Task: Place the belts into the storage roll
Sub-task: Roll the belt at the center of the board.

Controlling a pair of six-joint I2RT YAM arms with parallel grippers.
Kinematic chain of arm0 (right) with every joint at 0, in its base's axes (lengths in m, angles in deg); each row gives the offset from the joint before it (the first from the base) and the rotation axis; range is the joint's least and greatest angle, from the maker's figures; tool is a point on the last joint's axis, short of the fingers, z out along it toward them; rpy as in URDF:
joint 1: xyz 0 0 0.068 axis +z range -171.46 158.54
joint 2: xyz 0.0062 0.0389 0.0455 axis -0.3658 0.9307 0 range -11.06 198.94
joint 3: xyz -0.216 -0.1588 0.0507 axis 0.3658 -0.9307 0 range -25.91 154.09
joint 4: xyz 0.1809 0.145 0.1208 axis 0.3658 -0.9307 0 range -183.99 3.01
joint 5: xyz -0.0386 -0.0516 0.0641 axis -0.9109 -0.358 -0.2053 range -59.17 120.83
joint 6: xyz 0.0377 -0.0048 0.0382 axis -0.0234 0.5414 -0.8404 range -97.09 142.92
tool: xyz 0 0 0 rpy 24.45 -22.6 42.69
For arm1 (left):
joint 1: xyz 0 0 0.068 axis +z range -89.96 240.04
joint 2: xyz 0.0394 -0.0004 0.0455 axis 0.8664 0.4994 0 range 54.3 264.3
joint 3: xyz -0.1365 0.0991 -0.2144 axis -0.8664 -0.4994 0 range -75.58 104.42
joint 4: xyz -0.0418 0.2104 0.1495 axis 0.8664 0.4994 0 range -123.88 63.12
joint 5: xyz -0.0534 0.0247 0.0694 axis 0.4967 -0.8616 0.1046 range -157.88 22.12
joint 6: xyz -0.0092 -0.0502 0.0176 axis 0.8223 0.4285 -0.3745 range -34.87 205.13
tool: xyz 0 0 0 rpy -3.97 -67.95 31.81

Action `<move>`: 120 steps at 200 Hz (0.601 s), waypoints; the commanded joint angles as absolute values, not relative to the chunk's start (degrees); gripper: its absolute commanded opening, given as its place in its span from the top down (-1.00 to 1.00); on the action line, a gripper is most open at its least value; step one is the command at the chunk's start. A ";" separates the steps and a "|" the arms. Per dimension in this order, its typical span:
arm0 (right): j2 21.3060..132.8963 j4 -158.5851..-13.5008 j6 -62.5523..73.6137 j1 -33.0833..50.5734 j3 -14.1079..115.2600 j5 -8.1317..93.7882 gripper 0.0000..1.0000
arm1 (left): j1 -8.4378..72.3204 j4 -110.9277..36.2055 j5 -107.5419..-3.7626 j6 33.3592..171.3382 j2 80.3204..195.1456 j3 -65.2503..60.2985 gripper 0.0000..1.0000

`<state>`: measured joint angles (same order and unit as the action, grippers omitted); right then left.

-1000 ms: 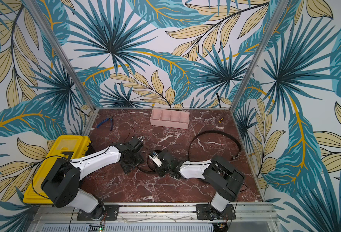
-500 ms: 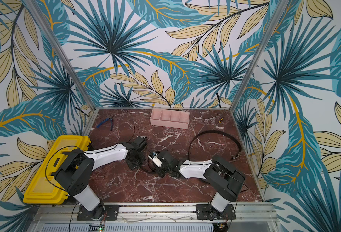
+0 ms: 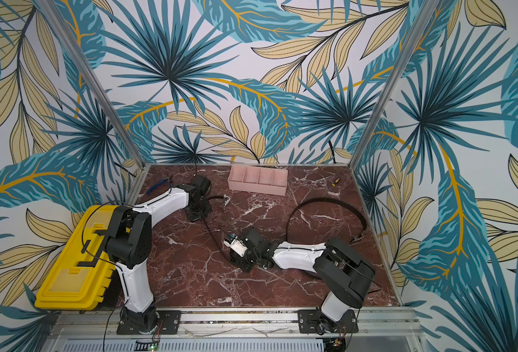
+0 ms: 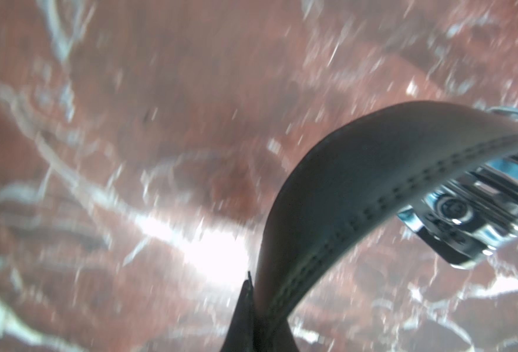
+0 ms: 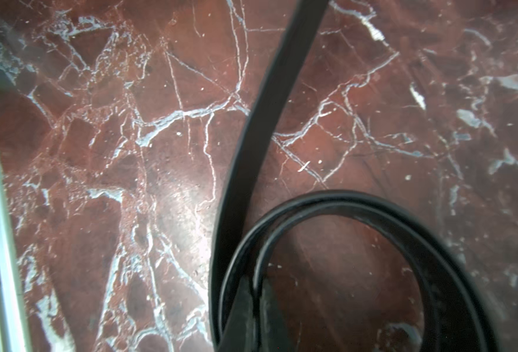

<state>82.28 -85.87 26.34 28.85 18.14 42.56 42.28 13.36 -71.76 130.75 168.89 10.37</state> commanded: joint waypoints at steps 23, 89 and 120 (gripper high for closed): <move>84.88 -93.96 26.80 30.02 19.00 46.48 1.00 | 42.94 12.88 -69.34 128.97 176.54 21.11 1.00; 88.33 -89.10 26.12 33.26 19.36 46.00 1.00 | 37.94 12.88 -63.63 130.89 182.86 31.95 1.00; 89.04 -87.88 26.09 34.41 19.35 46.03 1.00 | 36.65 12.83 -63.43 133.14 178.76 24.59 1.00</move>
